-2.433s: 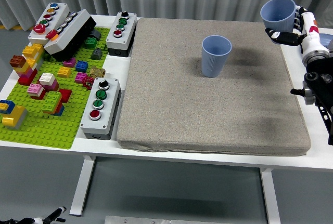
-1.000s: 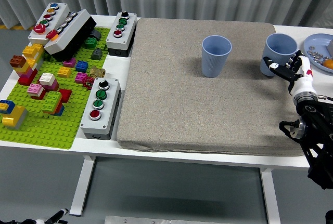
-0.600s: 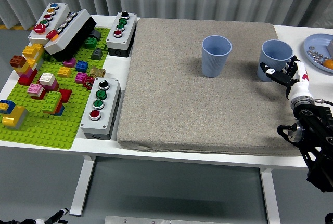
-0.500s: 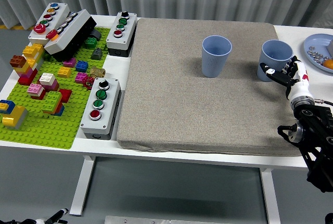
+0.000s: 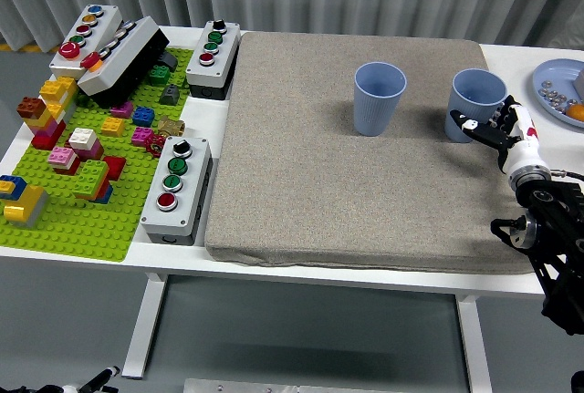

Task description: Pick cup pour cup place

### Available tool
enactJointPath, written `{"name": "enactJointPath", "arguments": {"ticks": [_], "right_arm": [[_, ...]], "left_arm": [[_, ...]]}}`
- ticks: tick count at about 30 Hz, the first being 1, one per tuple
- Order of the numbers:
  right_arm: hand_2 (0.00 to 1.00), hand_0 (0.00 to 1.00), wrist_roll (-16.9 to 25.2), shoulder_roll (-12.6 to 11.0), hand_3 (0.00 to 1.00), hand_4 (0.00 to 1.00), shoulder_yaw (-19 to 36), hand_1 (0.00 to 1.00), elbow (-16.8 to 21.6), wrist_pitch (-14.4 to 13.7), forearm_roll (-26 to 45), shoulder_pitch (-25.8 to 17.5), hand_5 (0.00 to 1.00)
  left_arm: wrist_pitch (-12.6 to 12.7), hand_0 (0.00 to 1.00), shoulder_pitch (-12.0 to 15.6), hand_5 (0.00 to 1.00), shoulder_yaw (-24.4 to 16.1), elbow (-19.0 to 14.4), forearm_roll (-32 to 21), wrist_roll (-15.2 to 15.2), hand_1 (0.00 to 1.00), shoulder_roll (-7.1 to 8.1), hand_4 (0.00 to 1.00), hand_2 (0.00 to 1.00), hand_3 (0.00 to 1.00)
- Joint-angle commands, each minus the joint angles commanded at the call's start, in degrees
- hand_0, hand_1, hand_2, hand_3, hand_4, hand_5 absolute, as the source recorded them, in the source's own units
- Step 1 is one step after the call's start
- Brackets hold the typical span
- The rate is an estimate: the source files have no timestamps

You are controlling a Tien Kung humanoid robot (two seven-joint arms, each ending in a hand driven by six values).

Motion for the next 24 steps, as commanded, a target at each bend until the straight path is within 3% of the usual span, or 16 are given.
{"name": "enactJointPath", "arguments": {"ticks": [5, 6, 12, 13, 24], "right_arm": [[0.823, 0.932, -0.2, 0.0, 0.870, 0.781, 0.1, 0.862, 0.1, 0.3, -0.2, 0.0, 0.211], [0.890, 0.939, -0.2, 0.0, 0.890, 0.789, 0.1, 0.881, 0.1, 0.4, -0.2, 0.0, 0.215], [0.890, 0.939, -0.9, -0.1, 0.890, 0.789, 1.2, 0.881, 0.0, 4.0, -2.7, -0.1, 0.215], [0.998, 0.980, -1.0, -0.1, 0.996, 0.874, 1.4, 0.950, 0.1, 4.4, -3.0, -0.2, 0.270], [0.998, 0.989, -2.6, -0.3, 0.998, 0.894, 2.2, 0.957, 0.8, 5.5, -5.1, -0.2, 0.285]], "left_arm": [[0.0, 0.839, 0.0, 0.998, 0.0, 0.0, 0.0, 0.0, 0.844, -0.01, 0.637, 0.919, 0.817], [0.0, 0.839, 0.1, 0.998, 0.0, 0.0, 0.0, 0.0, 0.844, -0.01, 0.636, 0.918, 0.816], [0.1, 0.839, 0.3, 0.998, 0.1, 0.0, -0.2, 0.0, 0.844, -0.03, 0.636, 0.918, 0.816], [0.1, 0.838, 0.3, 0.998, 0.2, 0.0, -0.2, -0.1, 0.845, -0.04, 0.636, 0.918, 0.815], [0.1, 0.838, 0.5, 0.998, 0.4, 0.0, -0.3, 0.0, 0.845, -0.02, 0.637, 0.918, 0.814]]}}
